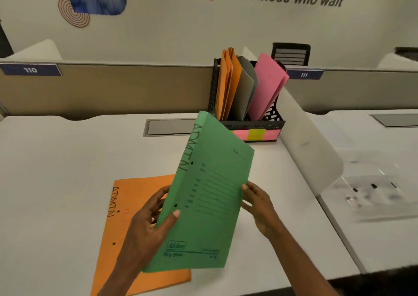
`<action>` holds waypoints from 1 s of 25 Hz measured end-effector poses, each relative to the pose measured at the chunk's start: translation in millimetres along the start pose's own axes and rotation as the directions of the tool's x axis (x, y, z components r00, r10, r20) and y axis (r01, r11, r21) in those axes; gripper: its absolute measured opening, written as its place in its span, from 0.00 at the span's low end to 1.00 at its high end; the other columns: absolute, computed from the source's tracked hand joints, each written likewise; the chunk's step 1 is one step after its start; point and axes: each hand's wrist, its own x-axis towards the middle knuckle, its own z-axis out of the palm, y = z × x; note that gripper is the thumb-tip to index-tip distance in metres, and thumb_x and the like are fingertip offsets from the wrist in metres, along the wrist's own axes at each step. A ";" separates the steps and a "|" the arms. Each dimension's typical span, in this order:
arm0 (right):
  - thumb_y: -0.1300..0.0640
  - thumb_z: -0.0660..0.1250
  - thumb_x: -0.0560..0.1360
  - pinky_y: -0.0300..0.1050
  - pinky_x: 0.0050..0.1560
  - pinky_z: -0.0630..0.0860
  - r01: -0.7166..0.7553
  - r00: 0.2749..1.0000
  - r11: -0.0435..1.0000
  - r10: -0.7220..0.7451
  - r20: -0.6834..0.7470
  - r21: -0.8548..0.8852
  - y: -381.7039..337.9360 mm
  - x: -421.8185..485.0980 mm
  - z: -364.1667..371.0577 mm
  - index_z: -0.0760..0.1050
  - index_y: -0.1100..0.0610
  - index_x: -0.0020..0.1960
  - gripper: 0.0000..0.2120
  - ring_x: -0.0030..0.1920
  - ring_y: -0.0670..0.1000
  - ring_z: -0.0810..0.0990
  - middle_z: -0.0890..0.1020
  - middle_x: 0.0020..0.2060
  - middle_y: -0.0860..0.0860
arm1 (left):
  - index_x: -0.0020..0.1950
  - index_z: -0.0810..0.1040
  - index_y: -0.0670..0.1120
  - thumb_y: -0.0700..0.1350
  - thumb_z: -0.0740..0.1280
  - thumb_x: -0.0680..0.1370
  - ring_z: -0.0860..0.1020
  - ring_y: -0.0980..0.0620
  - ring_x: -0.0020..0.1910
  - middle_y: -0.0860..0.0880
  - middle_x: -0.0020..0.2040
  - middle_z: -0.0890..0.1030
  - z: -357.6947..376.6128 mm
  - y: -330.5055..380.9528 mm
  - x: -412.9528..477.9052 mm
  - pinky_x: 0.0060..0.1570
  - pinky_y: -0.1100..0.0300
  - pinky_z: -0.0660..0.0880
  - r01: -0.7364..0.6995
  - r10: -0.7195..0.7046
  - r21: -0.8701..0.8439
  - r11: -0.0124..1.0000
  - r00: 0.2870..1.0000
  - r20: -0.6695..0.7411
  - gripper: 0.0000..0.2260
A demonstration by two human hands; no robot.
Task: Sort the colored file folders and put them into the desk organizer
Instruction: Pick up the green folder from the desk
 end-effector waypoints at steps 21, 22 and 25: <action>0.58 0.70 0.79 0.47 0.45 0.85 0.550 0.587 0.745 -0.667 -0.459 -0.378 -232.9 13.6 -231.4 0.80 0.42 0.52 0.11 0.47 0.46 0.87 0.87 0.45 0.42 | 0.80 0.60 0.56 0.59 0.68 0.79 0.60 0.63 0.77 0.61 0.78 0.64 332.4 65.4 199.5 0.76 0.57 0.63 -0.461 0.364 0.208 0.863 0.851 0.378 0.32; 0.57 0.70 0.80 0.51 0.47 0.85 0.558 0.543 0.707 -0.707 -0.454 -0.434 -238.8 26.7 -231.4 0.80 0.41 0.55 0.11 0.48 0.46 0.87 0.87 0.47 0.42 | 0.80 0.60 0.55 0.56 0.68 0.80 0.60 0.63 0.77 0.59 0.79 0.64 345.4 71.6 212.0 0.77 0.57 0.62 -0.501 0.400 0.221 0.837 0.835 0.379 0.31; 0.57 0.69 0.81 0.52 0.46 0.86 0.564 0.433 0.635 -0.772 -0.466 -0.528 -252.6 79.1 -231.5 0.80 0.52 0.60 0.09 0.49 0.48 0.87 0.86 0.51 0.47 | 0.80 0.62 0.49 0.48 0.67 0.82 0.62 0.57 0.78 0.52 0.78 0.67 371.7 94.9 267.5 0.77 0.54 0.61 -0.548 0.486 0.256 0.796 0.832 0.269 0.28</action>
